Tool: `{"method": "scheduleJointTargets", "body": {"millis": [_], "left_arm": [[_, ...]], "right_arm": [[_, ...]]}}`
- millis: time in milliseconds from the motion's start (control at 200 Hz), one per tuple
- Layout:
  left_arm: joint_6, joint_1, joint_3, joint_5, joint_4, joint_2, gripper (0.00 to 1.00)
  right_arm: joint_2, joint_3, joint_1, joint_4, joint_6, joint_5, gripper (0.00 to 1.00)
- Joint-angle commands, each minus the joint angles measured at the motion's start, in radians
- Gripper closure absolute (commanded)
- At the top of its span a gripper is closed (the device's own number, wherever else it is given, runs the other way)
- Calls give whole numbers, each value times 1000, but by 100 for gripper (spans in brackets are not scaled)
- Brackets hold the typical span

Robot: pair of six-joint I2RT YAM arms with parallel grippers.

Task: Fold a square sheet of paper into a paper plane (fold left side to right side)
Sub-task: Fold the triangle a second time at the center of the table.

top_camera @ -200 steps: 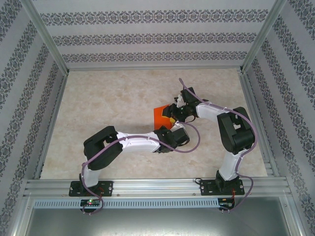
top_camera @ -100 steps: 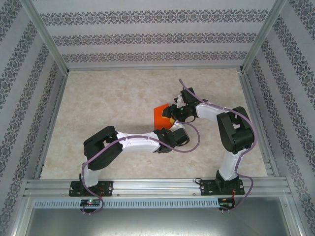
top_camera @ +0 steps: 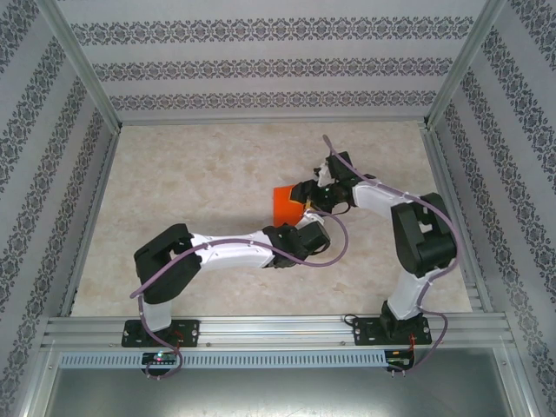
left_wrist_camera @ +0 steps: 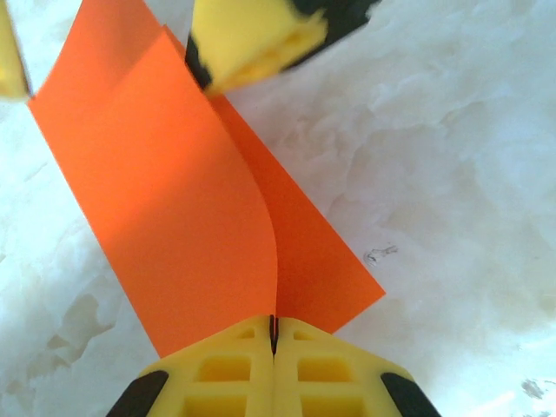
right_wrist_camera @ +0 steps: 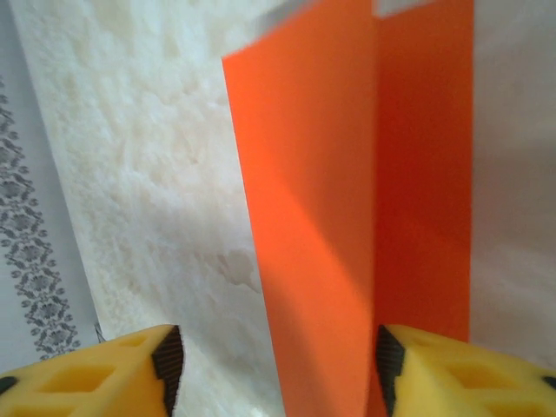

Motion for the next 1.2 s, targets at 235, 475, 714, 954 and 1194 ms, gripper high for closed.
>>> {"method": "scheduleJointTargets", "body": {"millis": [235,475,714,954,1194], "left_arm": [[-68,203,-149,485,173,-153,99],[-110,371,-277,802,328,-193,97],[-105,457,-320,900,358,-186,98],[-90,493,-304,914,339,-161,98],[-37,500,-254,913,266,-123,98]], "right_arm": [[-312,-263,-122,208,18,-28,44],[-282,-373,-10,244,31,9,78],[-179,-392,88,254,48,78,99],[-108,-375,134,224,34,110,100],[-54,-329,149,121,-11,138,100]]}}
